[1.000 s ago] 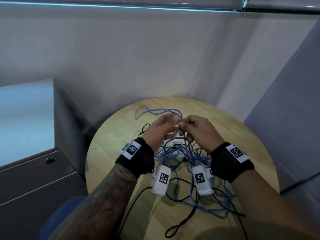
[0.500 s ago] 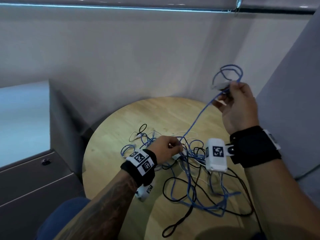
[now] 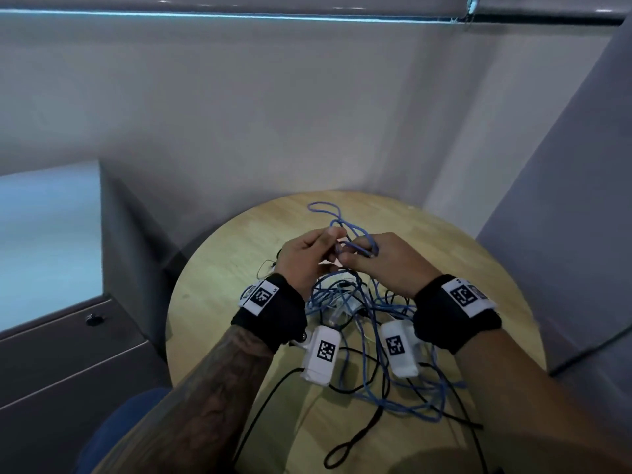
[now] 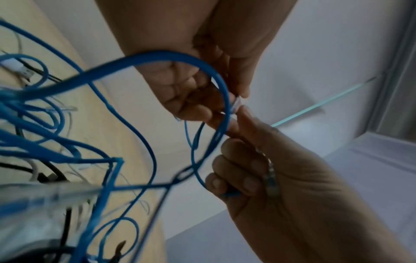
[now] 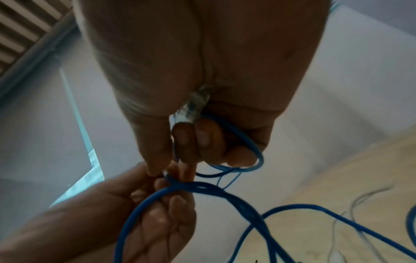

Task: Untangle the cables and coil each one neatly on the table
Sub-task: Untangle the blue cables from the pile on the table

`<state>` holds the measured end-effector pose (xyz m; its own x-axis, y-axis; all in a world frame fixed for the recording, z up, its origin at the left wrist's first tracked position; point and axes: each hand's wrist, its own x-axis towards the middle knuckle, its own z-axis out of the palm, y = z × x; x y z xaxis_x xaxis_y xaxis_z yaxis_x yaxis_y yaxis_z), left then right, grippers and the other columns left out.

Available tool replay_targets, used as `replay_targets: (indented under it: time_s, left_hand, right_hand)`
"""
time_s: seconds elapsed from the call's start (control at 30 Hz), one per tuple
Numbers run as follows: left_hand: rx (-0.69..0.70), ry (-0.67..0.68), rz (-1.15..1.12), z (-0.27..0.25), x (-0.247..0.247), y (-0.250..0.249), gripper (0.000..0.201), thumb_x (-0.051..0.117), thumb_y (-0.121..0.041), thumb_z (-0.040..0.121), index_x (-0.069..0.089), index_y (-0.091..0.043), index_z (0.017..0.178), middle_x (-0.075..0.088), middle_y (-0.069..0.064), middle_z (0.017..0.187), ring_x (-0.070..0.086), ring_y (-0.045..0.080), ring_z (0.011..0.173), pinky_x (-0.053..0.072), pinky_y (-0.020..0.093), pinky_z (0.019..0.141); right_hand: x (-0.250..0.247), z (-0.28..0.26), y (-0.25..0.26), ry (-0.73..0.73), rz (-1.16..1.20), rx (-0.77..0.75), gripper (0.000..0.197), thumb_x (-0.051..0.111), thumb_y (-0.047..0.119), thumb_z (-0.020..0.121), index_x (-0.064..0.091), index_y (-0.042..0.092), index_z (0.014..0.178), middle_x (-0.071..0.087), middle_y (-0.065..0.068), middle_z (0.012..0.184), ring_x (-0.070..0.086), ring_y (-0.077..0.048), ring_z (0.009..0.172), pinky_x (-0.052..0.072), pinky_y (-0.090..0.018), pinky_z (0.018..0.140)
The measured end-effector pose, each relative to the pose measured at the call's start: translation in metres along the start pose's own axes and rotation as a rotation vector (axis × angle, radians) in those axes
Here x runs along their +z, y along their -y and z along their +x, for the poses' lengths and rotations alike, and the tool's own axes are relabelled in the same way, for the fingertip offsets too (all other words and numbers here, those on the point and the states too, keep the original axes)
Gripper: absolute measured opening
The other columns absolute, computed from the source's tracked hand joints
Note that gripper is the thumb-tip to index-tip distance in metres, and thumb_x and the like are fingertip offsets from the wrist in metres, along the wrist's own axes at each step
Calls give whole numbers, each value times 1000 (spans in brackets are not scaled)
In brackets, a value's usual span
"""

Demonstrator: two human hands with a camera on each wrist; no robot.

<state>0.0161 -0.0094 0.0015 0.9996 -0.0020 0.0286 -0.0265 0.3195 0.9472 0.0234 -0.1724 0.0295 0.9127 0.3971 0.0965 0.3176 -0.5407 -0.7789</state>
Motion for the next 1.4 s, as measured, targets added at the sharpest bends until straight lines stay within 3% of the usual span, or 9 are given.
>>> replay_targets:
  time_s: [0.2, 0.5, 0.6, 0.67, 0.8, 0.93, 1.07, 1.23, 1.4]
  left_hand:
    - [8, -56, 96, -7, 9, 15, 25, 60, -35, 94, 56, -19, 114, 58, 2, 101, 58, 14, 79, 53, 33, 65]
    - [-147, 137, 557, -15, 7, 55, 37, 68, -25, 90, 47, -14, 118, 50, 3, 80, 48, 14, 60, 41, 23, 50]
    - [-150, 251, 641, -14, 4, 54, 50, 68, -25, 90, 51, -16, 136, 63, 3, 92, 59, 16, 80, 51, 33, 68]
    - [-96, 191, 767, -17, 4, 49, 64, 70, -35, 87, 43, -22, 143, 55, 0, 126, 55, 15, 107, 51, 38, 88]
    - [61, 111, 577, -22, 13, 24, 95, 74, -52, 76, 20, -28, 151, 32, -13, 150, 44, 9, 128, 45, 28, 90]
    - [-208, 296, 8, -27, 22, 5, 77, 61, -67, 76, 46, -23, 137, 59, 4, 135, 62, 26, 117, 49, 41, 92]
    - [-273, 240, -322, -27, 15, 6, 64, 55, -58, 88, 51, -8, 127, 57, 16, 129, 65, 31, 110, 55, 45, 81]
    - [-240, 84, -365, -22, 2, 3, 30, 56, -45, 93, 53, -17, 102, 61, 7, 95, 65, 21, 81, 49, 35, 66]
    - [-16, -111, -206, -11, -17, -11, 8, 55, -15, 96, 52, -13, 90, 44, 2, 68, 48, 16, 58, 36, 30, 56]
  right_hand:
    - [6, 7, 4, -167, 162, -20, 28, 61, 27, 98, 64, 19, 72, 46, 11, 56, 39, -7, 53, 34, -26, 60]
    - [-40, 8, 31, -431, 934, -45, 27, 43, 25, 106, 54, 14, 83, 58, 3, 75, 59, -12, 69, 58, -38, 70]
    - [-52, 5, 35, -437, 1114, -98, 27, 39, 28, 107, 51, 17, 86, 53, 3, 68, 51, -13, 55, 55, -33, 62]
    - [-54, 5, 34, -453, 1115, -90, 26, 38, 30, 108, 49, 19, 86, 38, 4, 62, 34, -11, 47, 48, -27, 56]
    - [-35, 5, 24, -441, 1068, -40, 29, 36, 28, 109, 48, 18, 84, 29, 4, 59, 22, -9, 43, 31, -23, 48]
    - [-10, 0, 28, -268, 1009, 18, 46, 38, 29, 107, 59, 22, 68, 33, 0, 65, 25, -9, 46, 25, -27, 54]
    - [3, -11, 34, -248, 430, 101, 57, 43, 40, 104, 42, 7, 58, 36, 0, 56, 44, -11, 49, 37, -21, 59]
    - [15, -13, 20, -217, 192, 28, 46, 47, 46, 102, 51, 14, 69, 57, -3, 66, 54, -20, 66, 42, -36, 71]
    - [14, -23, -1, -92, 80, 55, 32, 59, 53, 93, 60, 21, 98, 57, -1, 84, 50, -9, 73, 41, -28, 72]
